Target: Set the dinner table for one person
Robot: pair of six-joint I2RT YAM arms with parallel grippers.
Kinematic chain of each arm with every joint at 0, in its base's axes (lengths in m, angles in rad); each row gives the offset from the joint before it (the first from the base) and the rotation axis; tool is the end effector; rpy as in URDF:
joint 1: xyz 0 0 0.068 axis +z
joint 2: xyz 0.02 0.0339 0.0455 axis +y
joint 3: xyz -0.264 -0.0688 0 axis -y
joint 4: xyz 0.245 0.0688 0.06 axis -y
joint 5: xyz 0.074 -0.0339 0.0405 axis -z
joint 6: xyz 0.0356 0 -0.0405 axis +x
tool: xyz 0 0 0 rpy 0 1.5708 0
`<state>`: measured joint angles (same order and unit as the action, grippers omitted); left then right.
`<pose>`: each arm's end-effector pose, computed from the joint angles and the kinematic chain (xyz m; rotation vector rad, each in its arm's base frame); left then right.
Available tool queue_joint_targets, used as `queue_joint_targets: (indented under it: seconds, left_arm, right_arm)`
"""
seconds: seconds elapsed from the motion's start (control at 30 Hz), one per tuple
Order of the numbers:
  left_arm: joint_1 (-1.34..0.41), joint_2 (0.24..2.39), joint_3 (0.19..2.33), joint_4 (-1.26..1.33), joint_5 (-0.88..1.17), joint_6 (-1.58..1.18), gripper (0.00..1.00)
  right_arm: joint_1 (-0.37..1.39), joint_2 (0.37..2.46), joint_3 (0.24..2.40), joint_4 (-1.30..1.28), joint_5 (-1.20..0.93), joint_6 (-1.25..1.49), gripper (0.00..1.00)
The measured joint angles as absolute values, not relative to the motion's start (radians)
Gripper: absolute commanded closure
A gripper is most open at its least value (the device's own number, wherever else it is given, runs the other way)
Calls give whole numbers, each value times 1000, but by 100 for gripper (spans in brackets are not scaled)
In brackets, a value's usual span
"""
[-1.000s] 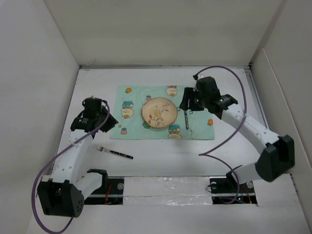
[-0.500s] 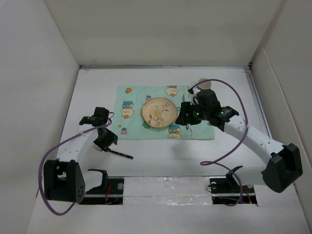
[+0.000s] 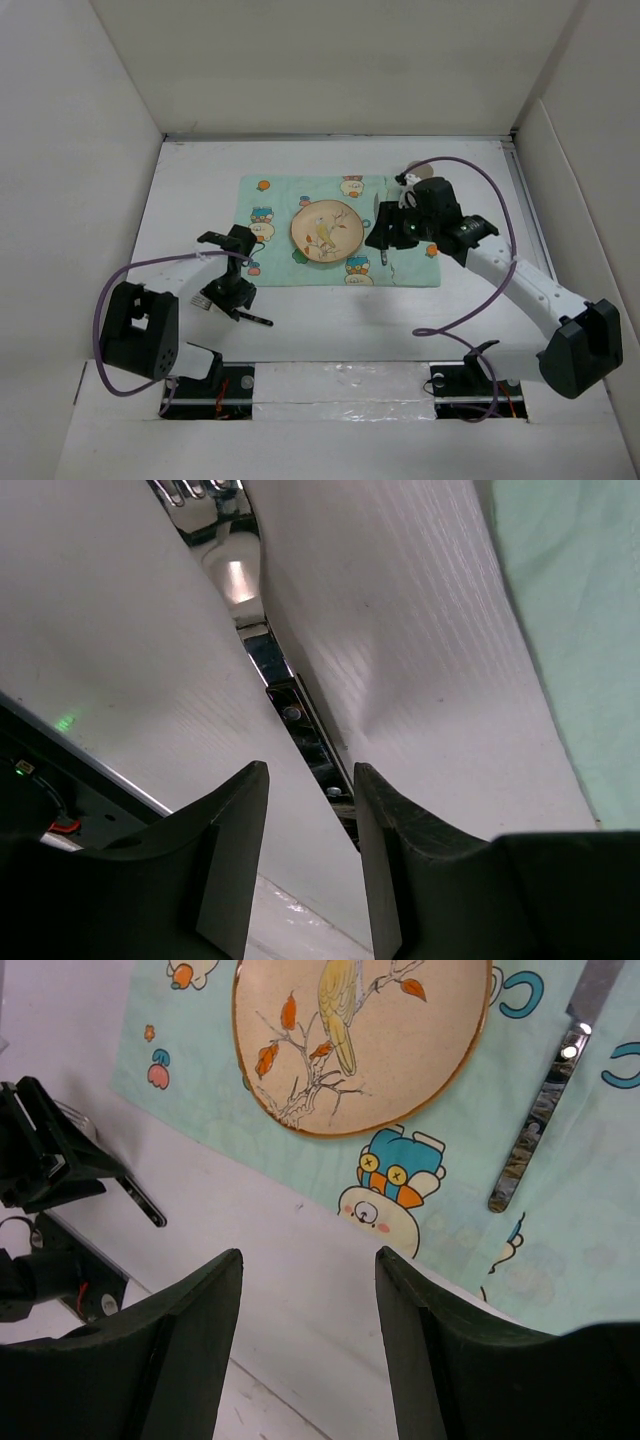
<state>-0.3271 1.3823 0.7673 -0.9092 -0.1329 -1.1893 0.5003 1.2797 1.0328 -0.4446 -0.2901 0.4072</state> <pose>0.2007 -0.0631 0.1713 -1.2641 2.7371 0.0974 0.2406 0.1431 0.2958 -0.2709 2.3420 0.7937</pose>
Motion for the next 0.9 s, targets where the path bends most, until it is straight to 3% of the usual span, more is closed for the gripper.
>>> queue_joint_targets:
  seconds: [0.33, 0.43, 0.63, 0.9]
  left_arm:
    - [-327, 1484, 822, -953, -189, -1316, 58]
    - [-331, 1491, 822, -928, -192, -1346, 61]
    - [-337, 1415, 762, -863, -185, -1375, 69]
    - [-373, 1279, 664, -801, -141, -1431, 69]
  right_arm:
    - [450, 1248, 1075, -463, -340, 408, 39]
    - [450, 1230, 1084, -464, -352, 408, 39]
    - [445, 1216, 1087, -466, -363, 408, 40]
    - [433, 1210, 1123, -498, -356, 407, 40]
